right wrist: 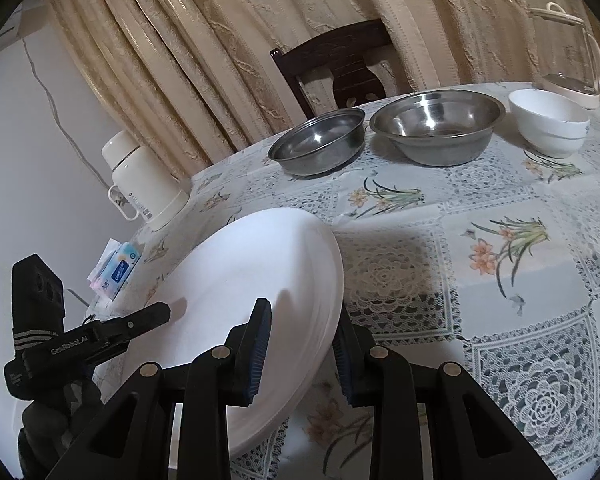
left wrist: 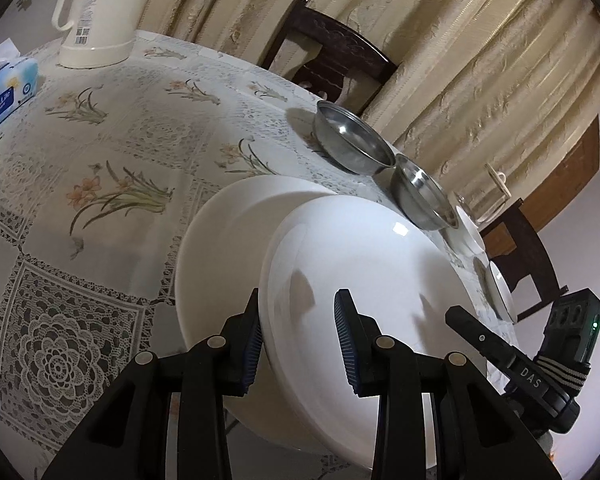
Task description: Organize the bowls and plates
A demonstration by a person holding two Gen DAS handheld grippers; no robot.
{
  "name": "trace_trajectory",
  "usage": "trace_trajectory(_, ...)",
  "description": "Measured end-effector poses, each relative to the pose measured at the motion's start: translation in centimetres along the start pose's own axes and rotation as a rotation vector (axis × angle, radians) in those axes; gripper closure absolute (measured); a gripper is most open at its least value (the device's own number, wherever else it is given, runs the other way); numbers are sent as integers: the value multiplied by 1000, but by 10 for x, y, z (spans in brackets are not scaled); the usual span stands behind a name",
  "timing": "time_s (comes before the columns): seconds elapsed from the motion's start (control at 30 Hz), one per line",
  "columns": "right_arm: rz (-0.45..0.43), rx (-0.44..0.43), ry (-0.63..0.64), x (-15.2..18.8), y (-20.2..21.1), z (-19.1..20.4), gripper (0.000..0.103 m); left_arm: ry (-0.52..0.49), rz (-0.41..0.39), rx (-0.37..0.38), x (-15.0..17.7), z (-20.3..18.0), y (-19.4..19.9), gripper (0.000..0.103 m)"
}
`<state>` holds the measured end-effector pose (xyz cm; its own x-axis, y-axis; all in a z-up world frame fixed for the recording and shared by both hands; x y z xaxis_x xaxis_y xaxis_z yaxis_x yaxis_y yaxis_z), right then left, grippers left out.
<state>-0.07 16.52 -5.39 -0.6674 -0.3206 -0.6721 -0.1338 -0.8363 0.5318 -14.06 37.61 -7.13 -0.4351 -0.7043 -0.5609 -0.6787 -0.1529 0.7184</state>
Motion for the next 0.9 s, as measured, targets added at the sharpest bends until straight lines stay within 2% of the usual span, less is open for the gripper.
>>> trace_trajectory(0.23,19,-4,11,1,-8,1,71,31,2,-5,-4,4,-1,64)
trace_trajectory(0.63,19,21,49,2,-16,5,71,82,-37,-4,-12,17,2,64)
trace_trajectory(0.73,18,27,38,2,-17,2,71,89,-74,-49,-17,24,7,63)
trace_trajectory(0.83,21,29,33,3,-18,1,71,110,-85,-9,-21,31,9,62)
trace_trajectory(0.9,23,27,31,3,-18,1,71,95,-85,-15,-21,30,8,62)
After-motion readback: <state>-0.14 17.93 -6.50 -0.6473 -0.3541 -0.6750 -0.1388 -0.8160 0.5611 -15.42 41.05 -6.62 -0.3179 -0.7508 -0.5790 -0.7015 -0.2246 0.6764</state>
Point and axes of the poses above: each gripper's, at about its wrist camera, not at the fingertips, and y roughly against the way its jaws point, z to its left, x to its underside, the point moved 3 cm from there along -y, roughly the way its jaws point, and after that the axes turned 9 degrees about -x, right-handed, at the moved point
